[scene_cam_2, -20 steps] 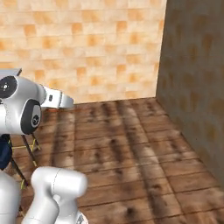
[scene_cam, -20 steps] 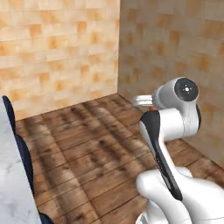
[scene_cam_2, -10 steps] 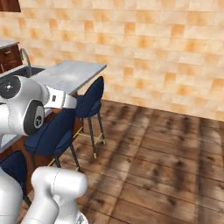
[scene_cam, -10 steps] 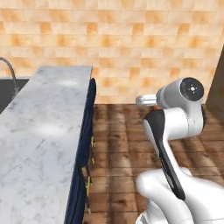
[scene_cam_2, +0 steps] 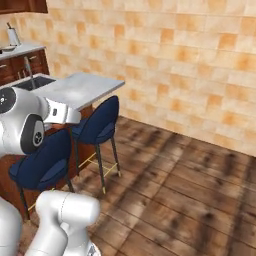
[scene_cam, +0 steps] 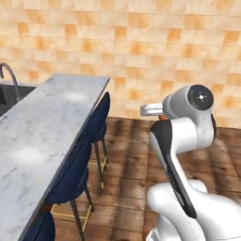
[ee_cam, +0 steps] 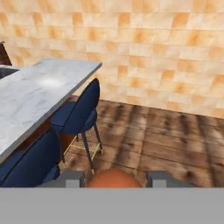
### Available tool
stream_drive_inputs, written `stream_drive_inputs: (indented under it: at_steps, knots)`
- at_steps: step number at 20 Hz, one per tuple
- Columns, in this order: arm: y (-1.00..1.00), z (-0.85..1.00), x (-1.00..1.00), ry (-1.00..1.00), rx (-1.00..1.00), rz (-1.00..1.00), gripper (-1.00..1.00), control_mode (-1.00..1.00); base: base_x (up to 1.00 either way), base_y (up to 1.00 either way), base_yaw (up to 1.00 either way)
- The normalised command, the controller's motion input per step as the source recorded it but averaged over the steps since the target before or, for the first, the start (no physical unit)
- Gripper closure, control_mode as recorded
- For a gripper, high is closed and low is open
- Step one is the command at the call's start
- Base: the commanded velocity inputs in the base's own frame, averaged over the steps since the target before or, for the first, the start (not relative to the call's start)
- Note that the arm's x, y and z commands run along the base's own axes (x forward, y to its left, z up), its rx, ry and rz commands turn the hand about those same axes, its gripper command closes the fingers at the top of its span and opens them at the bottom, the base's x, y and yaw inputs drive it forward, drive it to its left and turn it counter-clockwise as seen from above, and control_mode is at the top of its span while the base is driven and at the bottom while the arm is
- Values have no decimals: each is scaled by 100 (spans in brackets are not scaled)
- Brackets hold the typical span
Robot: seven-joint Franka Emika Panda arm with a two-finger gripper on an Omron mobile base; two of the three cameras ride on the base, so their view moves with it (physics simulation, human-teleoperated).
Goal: Pick the egg and butter from the fridge and place them by the bowl for mixing.
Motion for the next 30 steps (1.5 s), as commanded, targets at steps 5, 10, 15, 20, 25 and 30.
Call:
stream_drive_inputs:
  at_steps: [5, 10, 15, 20, 25, 30]
  knots:
    - [0, 0, 0, 0, 0, 0, 100, 100, 100, -100, 0]
    - [0, 0, 0, 0, 0, 0, 100, 100, 100, -100, 0]
    - [0, 0, 0, 0, 0, 0, 100, 100, 100, -100, 0]
    - [0, 0, 0, 0, 0, 0, 100, 100, 100, -62, 16]
    - [0, 0, 0, 0, 0, 0, 100, 100, 100, -16, 46]
    - [0, 0, 0, 0, 0, 0, 100, 100, 100, -15, 51]
